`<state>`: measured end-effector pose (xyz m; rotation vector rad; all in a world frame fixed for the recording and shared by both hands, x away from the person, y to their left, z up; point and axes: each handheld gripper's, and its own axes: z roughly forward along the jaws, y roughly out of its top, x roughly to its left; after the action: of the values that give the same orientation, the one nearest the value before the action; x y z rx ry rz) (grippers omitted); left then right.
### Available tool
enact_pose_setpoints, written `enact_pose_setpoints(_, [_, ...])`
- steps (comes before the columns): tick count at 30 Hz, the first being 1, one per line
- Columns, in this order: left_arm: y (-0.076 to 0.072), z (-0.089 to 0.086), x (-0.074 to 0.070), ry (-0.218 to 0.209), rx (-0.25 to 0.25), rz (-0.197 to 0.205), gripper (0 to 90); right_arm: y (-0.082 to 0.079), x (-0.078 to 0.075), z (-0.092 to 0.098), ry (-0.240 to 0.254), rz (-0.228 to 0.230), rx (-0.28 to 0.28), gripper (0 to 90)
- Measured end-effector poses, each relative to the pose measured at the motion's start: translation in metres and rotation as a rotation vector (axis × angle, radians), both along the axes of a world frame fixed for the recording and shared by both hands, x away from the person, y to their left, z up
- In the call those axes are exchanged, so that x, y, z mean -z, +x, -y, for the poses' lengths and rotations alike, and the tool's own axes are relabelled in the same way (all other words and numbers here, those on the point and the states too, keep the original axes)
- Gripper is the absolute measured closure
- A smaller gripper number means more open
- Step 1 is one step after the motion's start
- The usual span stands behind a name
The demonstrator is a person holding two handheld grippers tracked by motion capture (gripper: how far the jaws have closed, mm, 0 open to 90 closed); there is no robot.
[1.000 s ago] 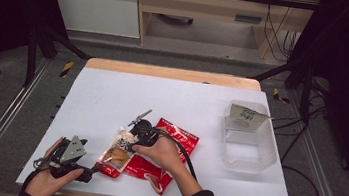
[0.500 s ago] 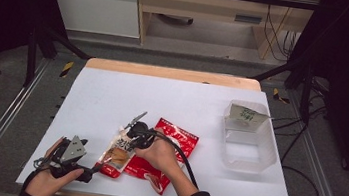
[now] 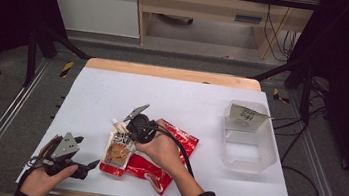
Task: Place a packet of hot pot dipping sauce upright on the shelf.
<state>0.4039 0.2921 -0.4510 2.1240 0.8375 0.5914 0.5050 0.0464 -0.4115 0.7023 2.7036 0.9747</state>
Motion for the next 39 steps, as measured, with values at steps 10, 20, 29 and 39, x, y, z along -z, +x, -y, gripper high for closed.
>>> enact_pose_setpoints(10, [0.0,-0.003,-0.002,-0.02,-0.002,0.008,5.0,-0.008,-0.038,-0.005,0.062,0.039,-0.032,90.0])
enact_pose_setpoints(20, [0.0,-0.004,-0.003,-0.021,-0.001,0.014,5.0,-0.006,-0.059,-0.004,0.08,0.076,-0.045,90.0])
enact_pose_setpoints(29, [-0.001,-0.002,-0.003,-0.025,0.012,0.01,5.2,0.001,-0.072,0.011,0.101,0.093,-0.024,90.0])
enact_pose_setpoints(39, [-0.001,0.004,-0.003,-0.015,0.039,0.004,5.2,-0.002,-0.084,0.045,0.095,0.107,-0.017,90.0])
